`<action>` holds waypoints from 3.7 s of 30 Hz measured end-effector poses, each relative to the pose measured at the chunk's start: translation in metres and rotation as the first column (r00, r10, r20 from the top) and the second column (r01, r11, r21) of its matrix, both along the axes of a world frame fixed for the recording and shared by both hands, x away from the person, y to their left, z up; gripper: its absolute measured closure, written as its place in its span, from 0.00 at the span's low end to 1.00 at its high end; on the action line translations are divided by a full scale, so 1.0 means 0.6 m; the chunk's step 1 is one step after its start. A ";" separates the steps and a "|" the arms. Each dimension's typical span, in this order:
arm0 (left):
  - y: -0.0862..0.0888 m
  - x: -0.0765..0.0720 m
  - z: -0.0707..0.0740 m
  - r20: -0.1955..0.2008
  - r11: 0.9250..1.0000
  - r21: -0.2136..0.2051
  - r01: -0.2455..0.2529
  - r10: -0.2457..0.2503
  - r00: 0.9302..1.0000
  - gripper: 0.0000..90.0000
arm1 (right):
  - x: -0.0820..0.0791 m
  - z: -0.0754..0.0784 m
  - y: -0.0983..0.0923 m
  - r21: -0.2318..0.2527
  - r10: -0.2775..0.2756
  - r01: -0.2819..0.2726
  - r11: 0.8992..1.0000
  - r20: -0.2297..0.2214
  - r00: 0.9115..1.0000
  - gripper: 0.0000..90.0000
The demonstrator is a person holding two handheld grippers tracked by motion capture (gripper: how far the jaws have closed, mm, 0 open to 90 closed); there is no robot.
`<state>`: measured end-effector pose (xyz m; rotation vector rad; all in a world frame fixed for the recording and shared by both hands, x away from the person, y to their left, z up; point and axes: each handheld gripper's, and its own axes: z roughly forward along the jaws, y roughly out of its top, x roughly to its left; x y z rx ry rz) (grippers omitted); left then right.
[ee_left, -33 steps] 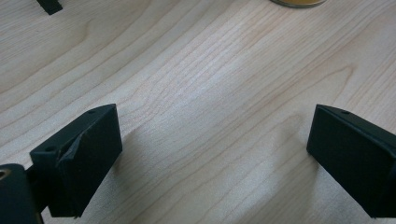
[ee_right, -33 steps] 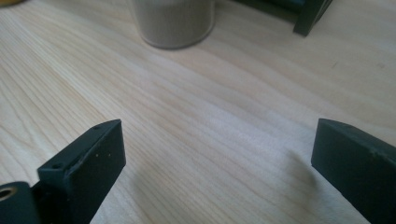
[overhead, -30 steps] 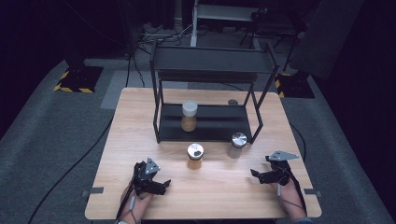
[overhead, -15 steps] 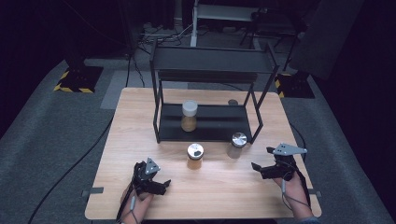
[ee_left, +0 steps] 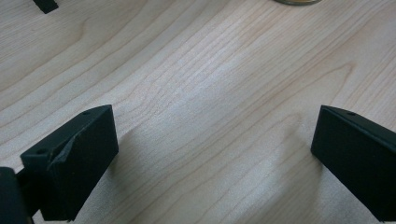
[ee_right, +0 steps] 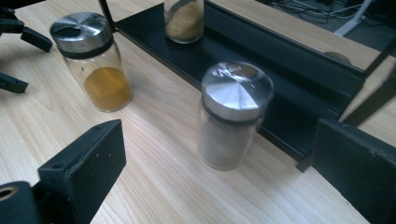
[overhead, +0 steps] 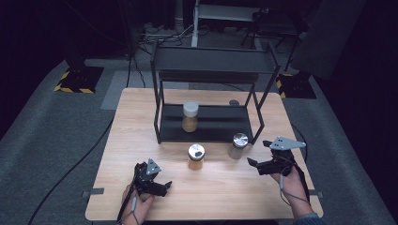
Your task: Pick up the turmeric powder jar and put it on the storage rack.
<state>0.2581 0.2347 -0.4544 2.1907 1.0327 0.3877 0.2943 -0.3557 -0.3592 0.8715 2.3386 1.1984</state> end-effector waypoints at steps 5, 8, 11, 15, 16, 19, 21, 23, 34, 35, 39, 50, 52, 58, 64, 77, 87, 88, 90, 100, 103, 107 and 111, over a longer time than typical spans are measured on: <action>0.000 0.000 0.000 0.000 1.000 0.000 0.002 -0.002 1.000 0.00 | 0.005 0.011 0.025 -0.016 0.023 -0.023 1.000 0.001 1.000 0.03; 0.002 0.001 0.000 0.000 1.000 0.000 0.009 -0.009 1.000 0.00 | 0.008 0.017 0.041 -0.022 0.035 -0.035 0.999 0.002 0.999 0.03; 0.003 0.001 0.000 0.001 1.000 0.000 0.011 -0.011 1.000 0.00 | 0.011 0.021 0.056 -0.028 0.046 -0.046 0.999 0.006 0.999 0.03; 0.003 0.001 0.000 0.001 1.000 0.000 0.012 -0.012 1.000 0.00 | 0.015 0.026 0.079 -0.034 0.057 -0.056 0.998 0.005 0.998 0.03; 0.003 0.001 0.000 0.001 1.000 0.000 0.012 -0.012 1.000 0.00 | 0.016 0.026 0.084 -0.035 0.061 -0.061 0.998 0.006 0.998 0.03; 0.003 0.001 0.000 0.001 1.000 0.001 0.012 -0.012 1.000 0.00 | 0.021 0.027 0.099 -0.033 0.072 -0.072 0.997 0.005 0.997 0.03; 0.004 0.001 0.000 0.001 1.000 0.000 0.015 -0.015 1.000 0.00 | 0.023 0.027 0.108 -0.032 0.079 -0.079 0.996 0.004 0.997 0.03; 0.005 0.001 0.000 0.001 1.000 0.000 0.020 -0.020 1.000 0.00 | 0.025 0.028 0.117 -0.033 0.084 -0.084 0.996 0.004 0.996 0.03; 0.006 0.002 0.000 0.002 1.000 0.001 0.027 -0.027 1.000 0.00 | 0.037 0.032 0.162 -0.034 0.123 -0.123 0.992 0.005 0.992 0.03; 0.006 0.001 0.000 0.002 1.000 0.001 0.026 -0.026 1.000 0.00 | 0.038 0.032 0.165 -0.031 0.125 -0.125 0.992 0.004 0.992 0.03; 0.006 0.001 0.000 0.002 1.000 0.001 0.026 -0.026 1.000 0.00 | 0.043 0.034 0.180 -0.032 0.139 -0.139 0.990 0.001 0.990 0.03; 0.006 0.001 0.000 0.002 1.000 0.001 0.026 -0.026 1.000 0.00 | 0.053 0.030 0.220 -0.029 0.169 -0.169 0.985 0.006 0.986 0.03; 0.006 0.001 0.000 0.003 1.000 0.001 0.026 -0.026 1.000 0.00 | 0.055 0.028 0.226 -0.031 0.174 -0.174 0.984 0.009 0.985 0.03; 0.006 0.001 0.000 0.002 1.000 0.000 0.025 -0.025 1.000 0.00 | 0.060 0.023 0.241 -0.035 0.183 -0.183 0.983 -0.002 0.983 0.03; 0.006 0.002 0.000 0.002 1.000 0.002 0.028 -0.028 1.000 0.00 | 0.065 0.015 0.254 -0.042 0.191 -0.191 0.981 -0.013 0.982 0.03; 0.006 0.002 0.000 0.002 1.000 0.002 0.027 -0.027 1.000 0.00 | 0.084 -0.010 0.291 -0.087 0.201 -0.206 0.975 -0.060 0.978 0.04; 0.007 0.002 0.000 0.001 1.000 0.000 0.027 -0.027 1.000 0.00 | 0.097 -0.029 0.311 -0.120 0.207 -0.218 0.969 -0.095 0.974 0.08; 0.007 0.002 0.000 0.001 1.000 0.001 0.027 -0.027 1.000 0.00 | 0.099 -0.032 0.314 -0.126 0.208 -0.219 0.967 -0.101 0.973 0.09; 0.006 0.002 0.000 0.002 1.000 0.002 0.028 -0.028 1.000 0.00 | 0.100 -0.034 0.317 -0.131 0.206 -0.219 0.967 -0.105 0.973 0.10; 0.006 0.001 0.000 0.002 1.000 0.000 0.025 -0.025 1.000 0.00 | 0.121 -0.044 0.338 -0.174 0.209 -0.235 0.956 -0.155 0.965 0.21; 0.006 0.001 0.000 0.002 1.000 -0.001 0.025 -0.025 1.000 0.00 | 0.124 -0.045 0.345 -0.197 0.210 -0.241 0.950 -0.164 0.964 0.26; 0.006 0.001 0.000 0.002 1.000 -0.001 0.025 -0.025 1.000 0.00 | 0.130 -0.044 0.345 -0.188 0.226 -0.259 0.947 -0.181 0.957 0.33; 0.006 0.001 -0.001 0.001 1.000 -0.002 0.025 -0.025 1.000 0.00 | 0.132 -0.039 0.349 -0.195 0.223 -0.260 0.946 -0.194 0.955 0.34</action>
